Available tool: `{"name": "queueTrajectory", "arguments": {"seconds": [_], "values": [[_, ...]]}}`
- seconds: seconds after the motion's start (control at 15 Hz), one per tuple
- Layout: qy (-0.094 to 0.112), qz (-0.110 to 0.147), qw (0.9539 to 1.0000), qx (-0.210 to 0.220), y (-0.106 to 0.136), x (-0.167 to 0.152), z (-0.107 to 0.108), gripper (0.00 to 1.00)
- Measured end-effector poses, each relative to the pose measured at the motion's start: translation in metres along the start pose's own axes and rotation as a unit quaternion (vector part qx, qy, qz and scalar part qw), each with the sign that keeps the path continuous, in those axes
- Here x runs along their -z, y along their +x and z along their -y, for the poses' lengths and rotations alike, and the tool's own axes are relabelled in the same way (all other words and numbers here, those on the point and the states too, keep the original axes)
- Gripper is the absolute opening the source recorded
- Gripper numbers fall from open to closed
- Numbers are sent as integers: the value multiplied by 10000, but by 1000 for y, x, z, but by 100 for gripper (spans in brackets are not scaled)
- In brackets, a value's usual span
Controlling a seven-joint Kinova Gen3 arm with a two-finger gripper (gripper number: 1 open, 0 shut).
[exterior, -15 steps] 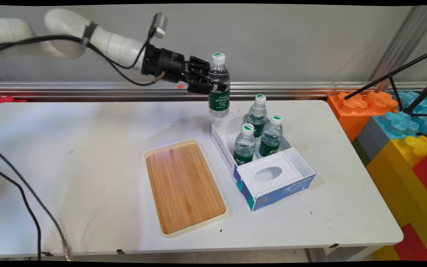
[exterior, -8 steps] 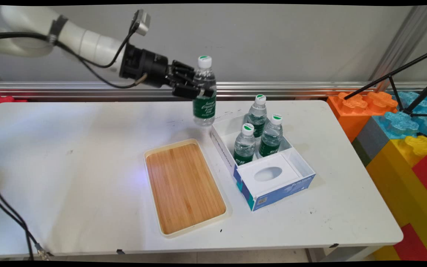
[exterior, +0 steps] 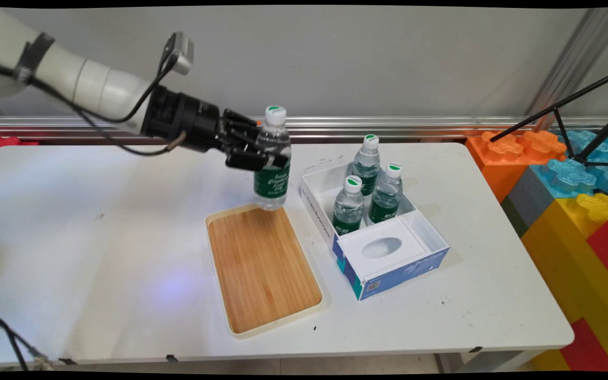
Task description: Place the picked object on the tray
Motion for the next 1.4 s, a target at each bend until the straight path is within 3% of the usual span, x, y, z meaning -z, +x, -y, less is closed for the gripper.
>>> {"name": "queueTrajectory", "arguments": {"seconds": [0.13, 0.53, 0.93, 1.4], "values": [[104, 83, 9999, 53, -6, 3, -22, 0], [213, 227, 9995, 10, -26, -7, -56, 0], [39, 338, 9993, -130, -51, -25, -85, 0], [-93, 395, 9990, -212, -77, -49, -94, 0]]}}
